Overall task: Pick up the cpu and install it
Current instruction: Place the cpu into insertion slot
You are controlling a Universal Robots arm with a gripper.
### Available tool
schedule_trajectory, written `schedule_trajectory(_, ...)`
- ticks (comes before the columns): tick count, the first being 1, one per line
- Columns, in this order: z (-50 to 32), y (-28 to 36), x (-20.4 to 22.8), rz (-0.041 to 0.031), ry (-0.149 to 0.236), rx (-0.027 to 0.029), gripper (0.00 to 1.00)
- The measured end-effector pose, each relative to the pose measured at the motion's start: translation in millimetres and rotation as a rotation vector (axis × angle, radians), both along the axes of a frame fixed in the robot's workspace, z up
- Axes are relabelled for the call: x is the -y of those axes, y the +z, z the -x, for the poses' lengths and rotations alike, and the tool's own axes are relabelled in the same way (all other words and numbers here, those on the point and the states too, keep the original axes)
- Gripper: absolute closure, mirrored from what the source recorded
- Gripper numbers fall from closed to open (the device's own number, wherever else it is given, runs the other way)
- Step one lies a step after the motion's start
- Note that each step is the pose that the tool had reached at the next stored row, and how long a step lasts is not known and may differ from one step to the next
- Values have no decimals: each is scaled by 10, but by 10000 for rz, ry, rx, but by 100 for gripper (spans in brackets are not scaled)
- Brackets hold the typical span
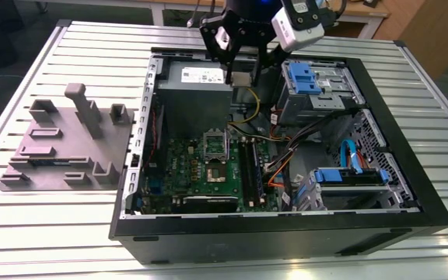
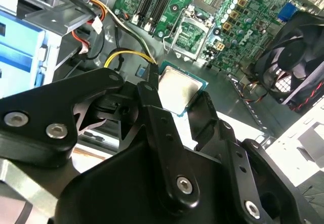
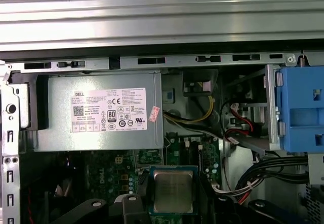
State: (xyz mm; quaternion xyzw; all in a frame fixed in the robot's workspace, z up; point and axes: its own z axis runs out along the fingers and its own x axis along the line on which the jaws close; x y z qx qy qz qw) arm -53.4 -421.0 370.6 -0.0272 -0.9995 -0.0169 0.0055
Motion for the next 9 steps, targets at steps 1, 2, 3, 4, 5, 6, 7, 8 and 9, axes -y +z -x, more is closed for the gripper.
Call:
schedule_trajectory(1,2,-6,4,-1,0,1,53)
schedule_trajectory(2,4,-13,5,-2,-1,0,53)
schedule_trajectory(3,8,-18,6,0,0,-7,53)
schedule_trajectory(4,10,-23,7,1,0,-18,53)
schedule_trajectory(5,11,-26,7,2,1,-31,53)
schedule_trajectory(6,11,-26,7,4,0,-42,53)
schedule_trajectory(7,11,-27,7,4,-1,-47,53)
schedule_trajectory(8,11,-28,7,2,-1,-49,53)
schedule_trajectory(9,11,-28,7,1,0,-49,53)
